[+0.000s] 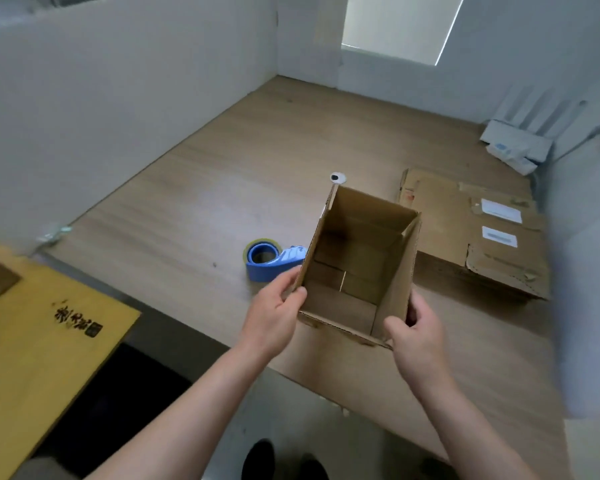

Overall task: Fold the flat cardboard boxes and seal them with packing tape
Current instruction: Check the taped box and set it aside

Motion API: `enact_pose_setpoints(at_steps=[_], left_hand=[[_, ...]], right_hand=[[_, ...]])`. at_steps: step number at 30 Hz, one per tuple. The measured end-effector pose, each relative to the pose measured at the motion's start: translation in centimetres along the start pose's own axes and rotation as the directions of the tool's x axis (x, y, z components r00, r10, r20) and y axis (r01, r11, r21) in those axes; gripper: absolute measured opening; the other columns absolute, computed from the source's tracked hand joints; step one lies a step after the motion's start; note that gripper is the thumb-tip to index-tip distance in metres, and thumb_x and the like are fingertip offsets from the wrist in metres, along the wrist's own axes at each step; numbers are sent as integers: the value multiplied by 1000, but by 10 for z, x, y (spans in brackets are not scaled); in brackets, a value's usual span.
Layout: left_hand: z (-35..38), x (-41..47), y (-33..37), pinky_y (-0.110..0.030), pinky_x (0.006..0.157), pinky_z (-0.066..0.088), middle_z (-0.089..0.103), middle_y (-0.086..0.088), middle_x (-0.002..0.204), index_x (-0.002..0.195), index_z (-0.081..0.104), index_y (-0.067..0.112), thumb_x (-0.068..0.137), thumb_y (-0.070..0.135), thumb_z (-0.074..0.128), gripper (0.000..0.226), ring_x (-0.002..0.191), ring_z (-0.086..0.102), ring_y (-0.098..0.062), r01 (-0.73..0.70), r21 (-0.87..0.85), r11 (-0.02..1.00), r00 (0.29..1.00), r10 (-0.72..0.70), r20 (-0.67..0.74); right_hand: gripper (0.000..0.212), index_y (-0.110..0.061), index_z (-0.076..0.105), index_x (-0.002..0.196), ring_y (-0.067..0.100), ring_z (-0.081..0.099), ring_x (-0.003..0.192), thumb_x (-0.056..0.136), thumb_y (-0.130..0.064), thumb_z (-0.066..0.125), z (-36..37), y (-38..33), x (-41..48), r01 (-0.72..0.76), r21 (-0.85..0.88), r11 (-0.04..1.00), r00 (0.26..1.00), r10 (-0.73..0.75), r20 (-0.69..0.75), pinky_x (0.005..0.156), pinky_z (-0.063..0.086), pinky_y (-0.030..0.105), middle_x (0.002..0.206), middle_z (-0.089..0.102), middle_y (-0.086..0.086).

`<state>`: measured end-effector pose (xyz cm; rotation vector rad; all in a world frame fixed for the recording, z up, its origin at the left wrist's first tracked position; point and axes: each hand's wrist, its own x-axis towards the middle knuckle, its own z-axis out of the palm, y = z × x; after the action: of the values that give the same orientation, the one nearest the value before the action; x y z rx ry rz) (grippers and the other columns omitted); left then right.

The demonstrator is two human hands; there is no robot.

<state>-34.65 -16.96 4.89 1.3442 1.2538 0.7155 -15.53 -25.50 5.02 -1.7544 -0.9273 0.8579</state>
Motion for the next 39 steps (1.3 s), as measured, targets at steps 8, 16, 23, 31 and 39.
enact_pose_setpoints(at_steps=[8,16,23,31,39], left_hand=[[-78,-72,5,-49,86,56,47,7,148,140,21,71,89,30,51,72,84,68,-26,-20,190,982,971,64,-230],[-181,-157,-27,-24,71,53,55,9,131,149,26,54,95,14,55,74,68,60,-10,119,190,975,850,-1,-528],[-279,-236,-67,-24,57,48,51,9,128,151,26,48,96,12,53,71,49,47,-5,176,135,975,716,-33,-697],[-370,-340,-135,-19,54,43,47,18,130,151,26,47,95,10,51,72,43,36,-8,275,-8,961,556,-166,-815],[-438,-370,-183,-20,50,41,43,18,137,152,25,45,94,8,49,72,44,38,-7,310,-121,943,472,-263,-842]], right_hand=[[77,-40,50,143,5,63,93,83,8,51,55,-58,4,267,-30,963,886,-233,400,75,53,22,109,69,-17],[77,-37,56,134,-3,57,71,79,16,47,165,-105,-50,345,61,937,691,-297,659,65,45,17,75,62,-27],[78,-35,60,133,1,60,74,78,18,46,283,-138,-122,393,96,914,543,-315,779,65,44,9,85,69,-18],[79,-46,29,154,-2,47,126,94,-3,58,412,-129,-224,419,-4,908,355,-160,921,107,48,40,139,47,-32],[79,-45,28,154,5,49,131,93,-3,57,515,-127,-262,436,-28,900,228,-79,971,100,53,30,142,52,-21]])
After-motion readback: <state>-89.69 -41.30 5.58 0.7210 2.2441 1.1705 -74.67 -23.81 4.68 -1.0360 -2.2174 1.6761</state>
